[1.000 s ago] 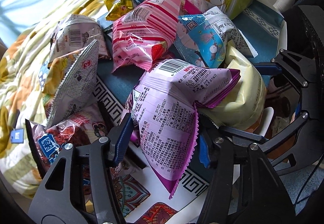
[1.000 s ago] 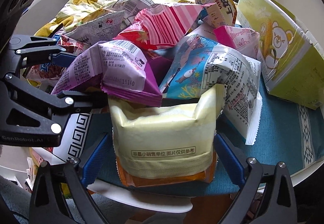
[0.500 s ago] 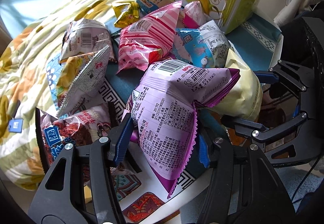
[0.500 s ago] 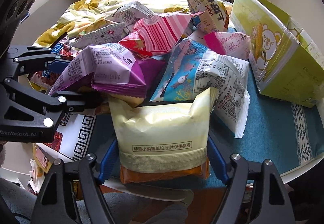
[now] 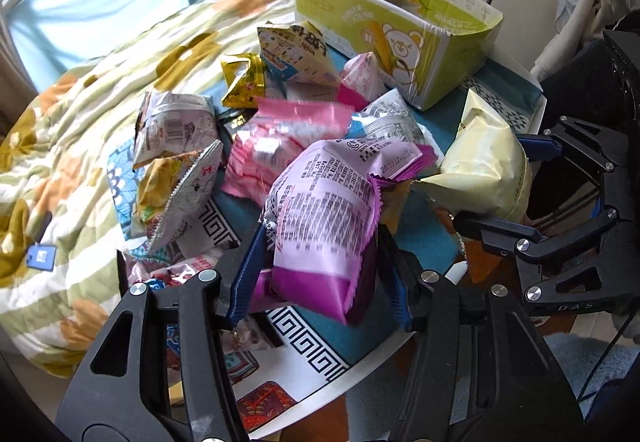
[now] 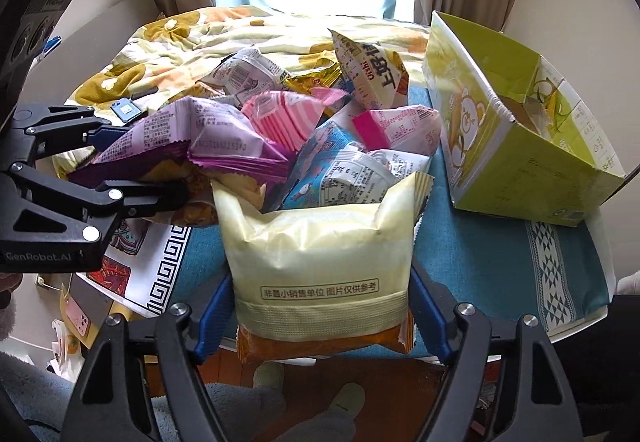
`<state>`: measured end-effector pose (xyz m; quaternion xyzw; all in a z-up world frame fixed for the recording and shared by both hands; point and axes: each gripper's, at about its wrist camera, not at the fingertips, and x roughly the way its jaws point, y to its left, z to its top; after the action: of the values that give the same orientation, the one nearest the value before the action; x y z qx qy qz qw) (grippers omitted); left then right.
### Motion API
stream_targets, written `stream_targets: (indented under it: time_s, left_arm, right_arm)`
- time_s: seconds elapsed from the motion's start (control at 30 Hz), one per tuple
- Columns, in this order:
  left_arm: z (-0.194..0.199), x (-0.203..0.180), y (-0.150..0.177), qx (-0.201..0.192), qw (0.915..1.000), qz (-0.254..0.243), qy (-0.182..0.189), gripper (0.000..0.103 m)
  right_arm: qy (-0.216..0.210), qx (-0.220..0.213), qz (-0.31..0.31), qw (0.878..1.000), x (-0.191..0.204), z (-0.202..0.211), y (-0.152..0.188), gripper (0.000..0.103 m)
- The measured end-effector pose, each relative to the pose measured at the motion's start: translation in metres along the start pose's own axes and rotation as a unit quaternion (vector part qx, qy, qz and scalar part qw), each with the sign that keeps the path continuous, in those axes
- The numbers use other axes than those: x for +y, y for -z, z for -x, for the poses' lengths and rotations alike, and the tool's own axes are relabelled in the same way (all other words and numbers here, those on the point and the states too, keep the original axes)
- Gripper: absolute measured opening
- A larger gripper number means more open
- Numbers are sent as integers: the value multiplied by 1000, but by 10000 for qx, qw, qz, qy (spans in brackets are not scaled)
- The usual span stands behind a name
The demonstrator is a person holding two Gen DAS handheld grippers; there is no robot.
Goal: Organize snacks
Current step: 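Drop the lilac bag into the yellow box with the left tool while the right tool carries the cream bag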
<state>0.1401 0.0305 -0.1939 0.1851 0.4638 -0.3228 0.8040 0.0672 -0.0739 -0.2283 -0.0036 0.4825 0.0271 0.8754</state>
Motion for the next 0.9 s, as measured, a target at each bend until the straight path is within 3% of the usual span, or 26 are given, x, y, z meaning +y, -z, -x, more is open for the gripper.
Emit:
stream_targets:
  time_s: [0.23, 0.47, 0.7, 0.9]
  left_arm:
    - [15, -6, -13, -229, 9996, 127, 57, 48]
    - [48, 1, -42, -756, 9968, 253, 47, 48]
    - [65, -1, -110, -1331, 9897, 486, -191, 48]
    - [53, -20, -185, -1742, 9799, 859, -449, 48]
  right_arm:
    - [132, -202, -266, 9994, -25, 28, -1, 75]
    - [265, -417, -484, 9976, -47, 50, -18, 74]
    - [249, -860, -414, 9951, -79, 79, -57, 74]
    - [96, -1173, -207, 9928, -137, 91, -102, 74]
